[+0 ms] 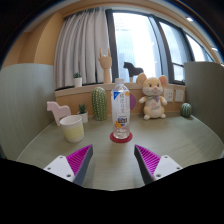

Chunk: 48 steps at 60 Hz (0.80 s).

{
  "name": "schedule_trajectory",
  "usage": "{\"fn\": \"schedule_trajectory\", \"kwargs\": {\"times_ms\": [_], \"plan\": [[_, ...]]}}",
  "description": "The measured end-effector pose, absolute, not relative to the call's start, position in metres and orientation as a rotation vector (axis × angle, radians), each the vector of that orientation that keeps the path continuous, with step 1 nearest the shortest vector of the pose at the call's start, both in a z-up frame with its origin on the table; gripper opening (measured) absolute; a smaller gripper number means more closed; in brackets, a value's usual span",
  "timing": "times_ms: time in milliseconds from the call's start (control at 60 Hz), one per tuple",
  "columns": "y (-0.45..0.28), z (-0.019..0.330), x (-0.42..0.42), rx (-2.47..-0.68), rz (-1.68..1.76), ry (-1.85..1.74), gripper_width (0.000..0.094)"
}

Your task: Pour water

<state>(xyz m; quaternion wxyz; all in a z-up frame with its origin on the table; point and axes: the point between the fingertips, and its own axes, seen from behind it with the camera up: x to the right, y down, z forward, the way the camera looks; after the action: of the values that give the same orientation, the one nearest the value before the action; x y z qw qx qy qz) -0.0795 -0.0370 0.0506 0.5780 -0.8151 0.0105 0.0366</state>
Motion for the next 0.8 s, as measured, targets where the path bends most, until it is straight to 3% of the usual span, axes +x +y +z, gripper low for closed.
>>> {"fn": "schedule_trajectory", "kwargs": {"times_ms": [217, 533, 800], "plan": [[-0.114, 0.057, -0.095, -1.951, 0.104, 0.011, 0.0848], [-0.166, 0.128, -0.083, -1.841, 0.080, 0.025, 0.0849], [-0.186, 0.151, -0.077, -1.819, 0.043, 0.003, 0.0851]]}}
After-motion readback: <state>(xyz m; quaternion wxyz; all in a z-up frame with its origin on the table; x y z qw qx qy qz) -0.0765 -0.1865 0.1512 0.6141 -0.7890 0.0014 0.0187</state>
